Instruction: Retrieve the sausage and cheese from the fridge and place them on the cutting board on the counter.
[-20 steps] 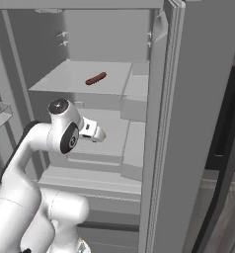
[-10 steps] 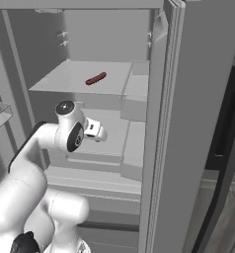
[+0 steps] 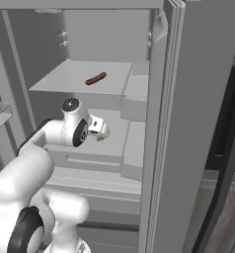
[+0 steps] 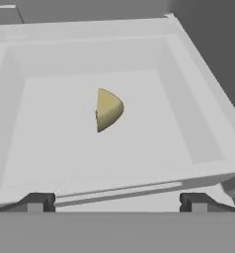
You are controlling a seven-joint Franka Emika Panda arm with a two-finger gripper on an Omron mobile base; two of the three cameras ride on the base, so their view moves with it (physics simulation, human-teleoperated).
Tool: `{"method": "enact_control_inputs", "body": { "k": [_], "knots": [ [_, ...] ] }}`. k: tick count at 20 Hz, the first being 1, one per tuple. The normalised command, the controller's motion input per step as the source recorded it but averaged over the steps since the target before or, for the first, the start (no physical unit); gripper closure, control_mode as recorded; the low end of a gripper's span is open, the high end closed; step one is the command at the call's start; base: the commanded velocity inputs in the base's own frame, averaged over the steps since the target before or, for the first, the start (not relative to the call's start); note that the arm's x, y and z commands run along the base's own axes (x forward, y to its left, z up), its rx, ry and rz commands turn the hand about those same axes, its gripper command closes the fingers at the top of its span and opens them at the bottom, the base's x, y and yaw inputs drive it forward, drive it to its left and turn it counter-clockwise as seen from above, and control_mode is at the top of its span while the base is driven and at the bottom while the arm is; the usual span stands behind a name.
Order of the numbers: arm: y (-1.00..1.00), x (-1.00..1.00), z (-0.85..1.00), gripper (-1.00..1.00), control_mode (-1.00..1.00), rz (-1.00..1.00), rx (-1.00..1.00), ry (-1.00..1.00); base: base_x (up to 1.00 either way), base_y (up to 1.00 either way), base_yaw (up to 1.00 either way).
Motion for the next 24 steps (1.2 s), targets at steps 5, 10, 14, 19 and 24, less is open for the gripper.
{"method": "enact_control_inputs", "body": {
  "k": [5,10,14,19,24],
  "knots": [
    [0.0,0.34,-0.13,-1.0,-1.0,0.0,0.0,0.02,0.0,0.0,0.0],
    [0.0,0.32,-0.18,-1.0,-1.0,0.0,0.0,0.03,0.0,0.0,0.0],
    [0.0,0.28,-0.22,-1.0,-1.0,0.0,0.0,0.03,0.0,0.0,0.0],
    [0.0,0.3,-0.24,-1.0,-1.0,0.0,0.0,0.02,0.0,0.0,0.0],
    [0.0,0.26,-0.23,-1.0,-1.0,0.0,0.0,0.02,0.0,0.0,0.0]
  ]
}}
